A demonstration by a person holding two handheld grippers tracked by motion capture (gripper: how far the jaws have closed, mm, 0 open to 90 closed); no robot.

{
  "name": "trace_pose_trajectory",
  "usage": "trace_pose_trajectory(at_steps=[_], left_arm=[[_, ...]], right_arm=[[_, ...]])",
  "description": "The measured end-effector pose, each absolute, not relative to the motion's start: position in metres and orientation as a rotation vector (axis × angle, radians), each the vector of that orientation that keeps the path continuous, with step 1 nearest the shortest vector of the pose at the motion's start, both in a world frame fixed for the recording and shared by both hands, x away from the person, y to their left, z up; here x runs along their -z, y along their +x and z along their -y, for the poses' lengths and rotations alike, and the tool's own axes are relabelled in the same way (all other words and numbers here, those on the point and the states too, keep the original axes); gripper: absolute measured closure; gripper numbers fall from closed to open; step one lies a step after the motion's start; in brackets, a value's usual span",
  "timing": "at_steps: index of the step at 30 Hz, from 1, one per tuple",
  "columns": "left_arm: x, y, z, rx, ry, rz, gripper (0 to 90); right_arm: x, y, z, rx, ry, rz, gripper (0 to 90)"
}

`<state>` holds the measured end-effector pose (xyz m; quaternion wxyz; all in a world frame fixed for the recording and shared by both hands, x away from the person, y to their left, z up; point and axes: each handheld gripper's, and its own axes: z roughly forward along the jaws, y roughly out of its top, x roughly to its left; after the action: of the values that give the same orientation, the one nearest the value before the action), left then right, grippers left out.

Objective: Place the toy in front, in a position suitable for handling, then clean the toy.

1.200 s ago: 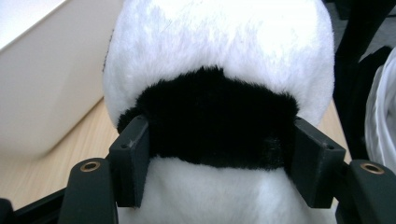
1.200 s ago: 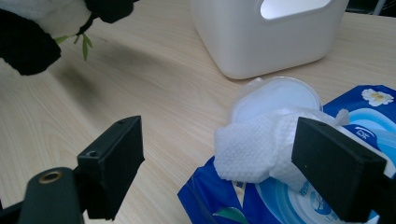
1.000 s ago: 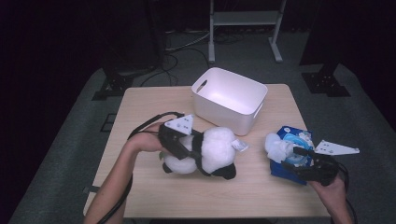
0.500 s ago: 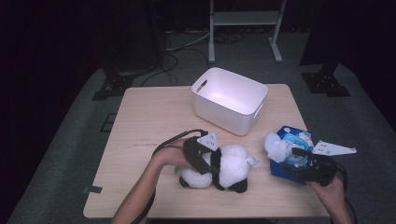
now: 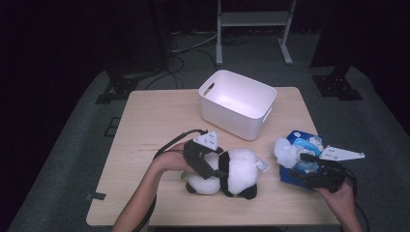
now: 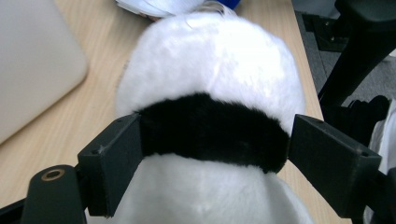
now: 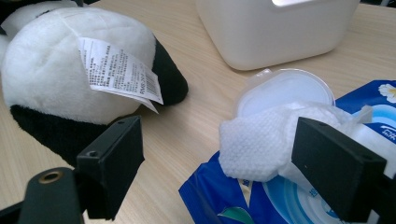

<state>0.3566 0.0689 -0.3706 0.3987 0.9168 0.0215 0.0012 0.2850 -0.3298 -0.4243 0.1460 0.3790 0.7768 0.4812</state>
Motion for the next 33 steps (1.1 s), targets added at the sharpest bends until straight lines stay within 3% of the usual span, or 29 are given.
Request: trace_pose_trajectory(at_steps=[4,21,33], left_arm=[[0.362,0.358,-0.085,-0.035,2.285,-0.112,11.0],[0.378,0.347,-0.173,-0.119,2.143,-0.33,8.4],[0.394,0.343,-0.192,-0.094,2.09,-0.367,8.4]], right_arm=[[0.425,0.285,0.33,-1.378,1.093,-2.244,15.4],[0.422,0.287,0.337,-1.355,1.135,-2.215,15.4],[0.409,0.311,0.32,-1.276,1.094,-2.281,15.4]])
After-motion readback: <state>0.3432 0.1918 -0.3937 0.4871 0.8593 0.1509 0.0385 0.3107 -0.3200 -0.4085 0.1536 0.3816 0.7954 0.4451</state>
